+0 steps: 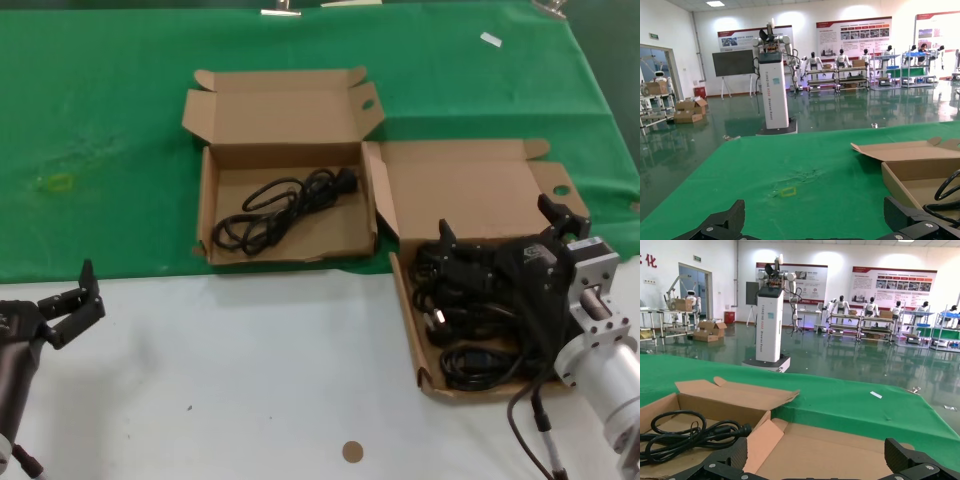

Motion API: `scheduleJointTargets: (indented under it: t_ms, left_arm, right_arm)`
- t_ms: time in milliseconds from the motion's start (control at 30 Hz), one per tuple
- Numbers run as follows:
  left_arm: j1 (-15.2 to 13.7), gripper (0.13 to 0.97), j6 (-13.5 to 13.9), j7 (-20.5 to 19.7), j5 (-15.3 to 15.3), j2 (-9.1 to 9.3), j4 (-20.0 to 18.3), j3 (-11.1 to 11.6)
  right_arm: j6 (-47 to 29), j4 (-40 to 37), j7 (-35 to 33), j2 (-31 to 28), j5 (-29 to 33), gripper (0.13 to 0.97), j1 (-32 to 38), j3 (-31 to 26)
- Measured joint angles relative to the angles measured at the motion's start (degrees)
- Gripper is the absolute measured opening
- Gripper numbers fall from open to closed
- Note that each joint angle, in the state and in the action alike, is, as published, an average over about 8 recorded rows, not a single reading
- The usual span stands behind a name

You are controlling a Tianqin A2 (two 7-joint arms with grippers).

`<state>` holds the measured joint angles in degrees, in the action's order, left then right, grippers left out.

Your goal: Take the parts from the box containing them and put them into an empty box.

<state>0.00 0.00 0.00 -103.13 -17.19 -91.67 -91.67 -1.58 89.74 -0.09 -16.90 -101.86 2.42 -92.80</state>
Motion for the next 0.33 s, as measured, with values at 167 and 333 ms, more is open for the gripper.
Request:
scheduleJointTargets:
  t_ms: [167,333]
  left_arm:
    - [0.0,0.966,0.0,0.0,0.0,0.0,0.0,0.0]
    - [0.0,0.966,0.0,0.0,0.0,0.0,0.0,0.0]
  right_arm:
    - [0.0,0.0,0.0,0.0,0.0,0.966,0.0,0.0]
    - [0.0,0.0,0.0,0.0,0.0,0.966,0.0,0.0]
